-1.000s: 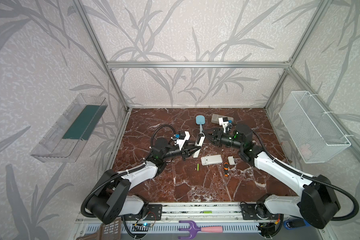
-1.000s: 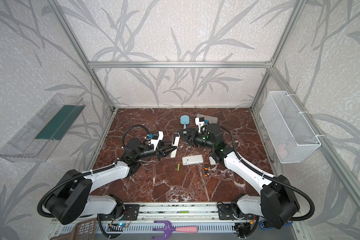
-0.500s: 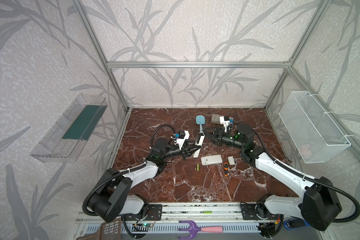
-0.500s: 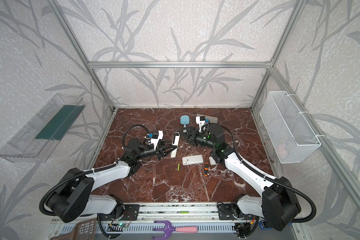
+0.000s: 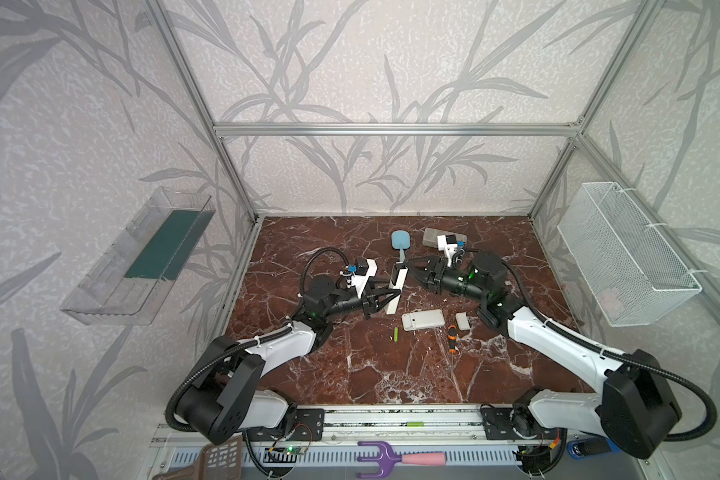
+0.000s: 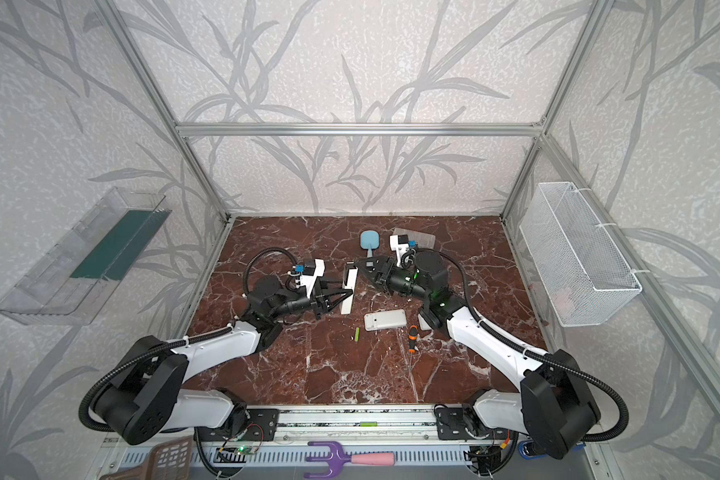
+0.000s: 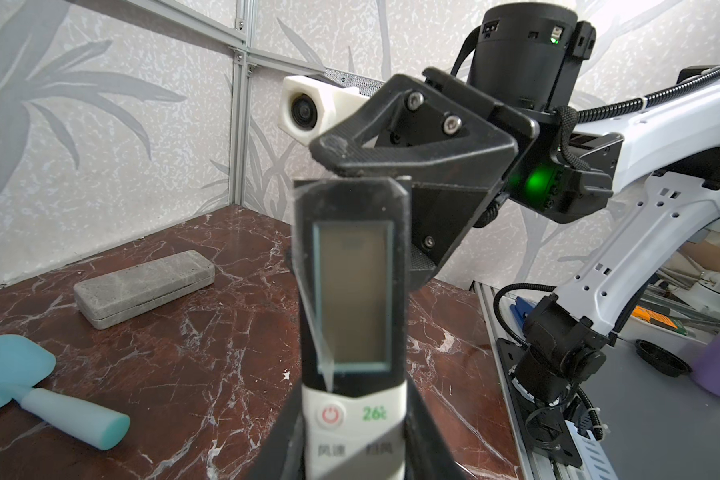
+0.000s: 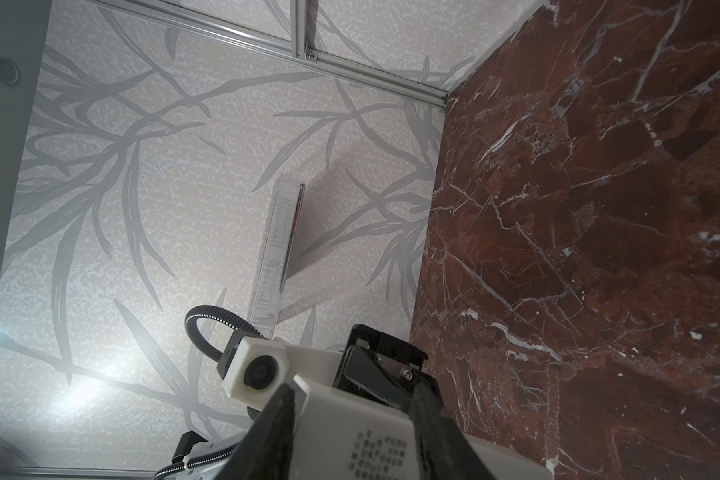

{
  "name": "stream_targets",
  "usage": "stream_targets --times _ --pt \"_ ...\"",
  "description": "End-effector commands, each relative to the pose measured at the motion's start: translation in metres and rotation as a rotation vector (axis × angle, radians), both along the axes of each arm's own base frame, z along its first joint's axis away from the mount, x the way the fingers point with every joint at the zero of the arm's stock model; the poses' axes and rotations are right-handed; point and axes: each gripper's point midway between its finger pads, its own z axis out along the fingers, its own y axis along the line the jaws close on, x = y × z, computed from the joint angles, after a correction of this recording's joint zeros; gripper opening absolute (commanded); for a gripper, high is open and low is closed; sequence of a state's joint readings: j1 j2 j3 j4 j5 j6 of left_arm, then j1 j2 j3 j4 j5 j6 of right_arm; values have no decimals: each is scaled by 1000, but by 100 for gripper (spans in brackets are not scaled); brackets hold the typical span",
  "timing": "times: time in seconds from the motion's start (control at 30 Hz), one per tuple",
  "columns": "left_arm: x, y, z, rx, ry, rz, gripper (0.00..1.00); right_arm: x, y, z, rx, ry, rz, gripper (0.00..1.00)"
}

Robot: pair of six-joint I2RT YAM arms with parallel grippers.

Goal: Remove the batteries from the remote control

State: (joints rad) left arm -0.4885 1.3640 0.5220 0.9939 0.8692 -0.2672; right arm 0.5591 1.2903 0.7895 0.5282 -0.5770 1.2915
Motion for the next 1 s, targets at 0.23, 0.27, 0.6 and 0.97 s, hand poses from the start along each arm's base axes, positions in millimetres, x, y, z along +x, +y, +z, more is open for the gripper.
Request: stream_targets --times 0.23,0.27,0.6,0.97 --pt "2 -3 25 -43 -79 -17 0 -16 15 -13 -4 21 65 43" --pt "3 -3 26 -43 -80 -17 0 -16 15 -15 -9 26 65 43" --pt "12 1 35 -67 -92 -8 0 -21 17 -34 -30 66 72 42" --pt "21 4 39 -122 -85 -23 0 -14 28 -48 64 144 87 39"
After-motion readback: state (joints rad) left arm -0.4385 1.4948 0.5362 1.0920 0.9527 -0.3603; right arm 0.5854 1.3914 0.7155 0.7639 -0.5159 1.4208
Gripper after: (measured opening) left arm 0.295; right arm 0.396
